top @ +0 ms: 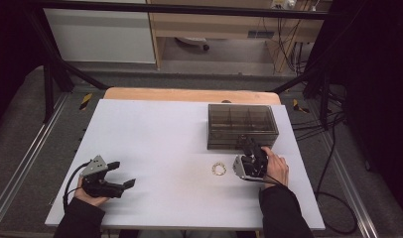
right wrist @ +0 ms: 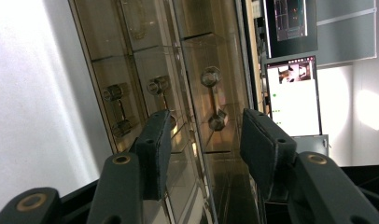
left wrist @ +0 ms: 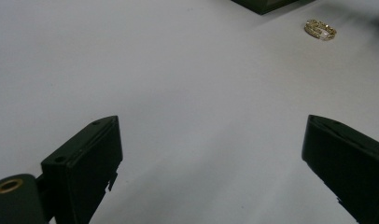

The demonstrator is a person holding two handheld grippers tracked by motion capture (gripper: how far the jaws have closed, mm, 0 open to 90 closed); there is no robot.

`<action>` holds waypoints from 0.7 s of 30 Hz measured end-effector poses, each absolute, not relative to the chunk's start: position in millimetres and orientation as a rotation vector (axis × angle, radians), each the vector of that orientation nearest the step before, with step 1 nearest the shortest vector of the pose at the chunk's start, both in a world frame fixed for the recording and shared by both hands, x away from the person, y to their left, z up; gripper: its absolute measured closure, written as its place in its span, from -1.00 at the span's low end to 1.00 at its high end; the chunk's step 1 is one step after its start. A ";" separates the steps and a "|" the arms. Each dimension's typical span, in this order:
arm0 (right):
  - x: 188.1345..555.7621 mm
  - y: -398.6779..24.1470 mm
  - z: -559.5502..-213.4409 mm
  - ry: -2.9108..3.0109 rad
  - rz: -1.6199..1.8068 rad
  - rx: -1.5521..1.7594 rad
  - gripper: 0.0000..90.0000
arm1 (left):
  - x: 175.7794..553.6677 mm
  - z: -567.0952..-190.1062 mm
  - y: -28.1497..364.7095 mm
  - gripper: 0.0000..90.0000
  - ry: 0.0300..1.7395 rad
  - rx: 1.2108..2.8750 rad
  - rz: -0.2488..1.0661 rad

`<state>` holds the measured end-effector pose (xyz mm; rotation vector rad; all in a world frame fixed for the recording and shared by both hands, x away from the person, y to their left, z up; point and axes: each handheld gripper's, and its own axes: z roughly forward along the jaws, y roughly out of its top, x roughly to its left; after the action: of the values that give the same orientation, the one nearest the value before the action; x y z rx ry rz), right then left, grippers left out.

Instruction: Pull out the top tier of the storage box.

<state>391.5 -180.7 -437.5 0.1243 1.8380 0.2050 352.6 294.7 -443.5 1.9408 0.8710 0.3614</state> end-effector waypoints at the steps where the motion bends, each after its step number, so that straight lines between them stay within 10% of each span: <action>1: 391.7 -180.5 -438.5 1.831 0.197 0.122 0.21 | 352.5 -443.4 294.7 -0.89 0.871 1.941 0.361; 21: 397.4 -178.7 -448.5 1.753 0.142 0.079 0.45 | 353.0 -444.0 295.0 -0.89 0.872 1.941 0.359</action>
<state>397.4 -178.7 -448.5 0.0794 1.7527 0.1420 353.0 295.0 -444.0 1.9412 0.8718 0.3593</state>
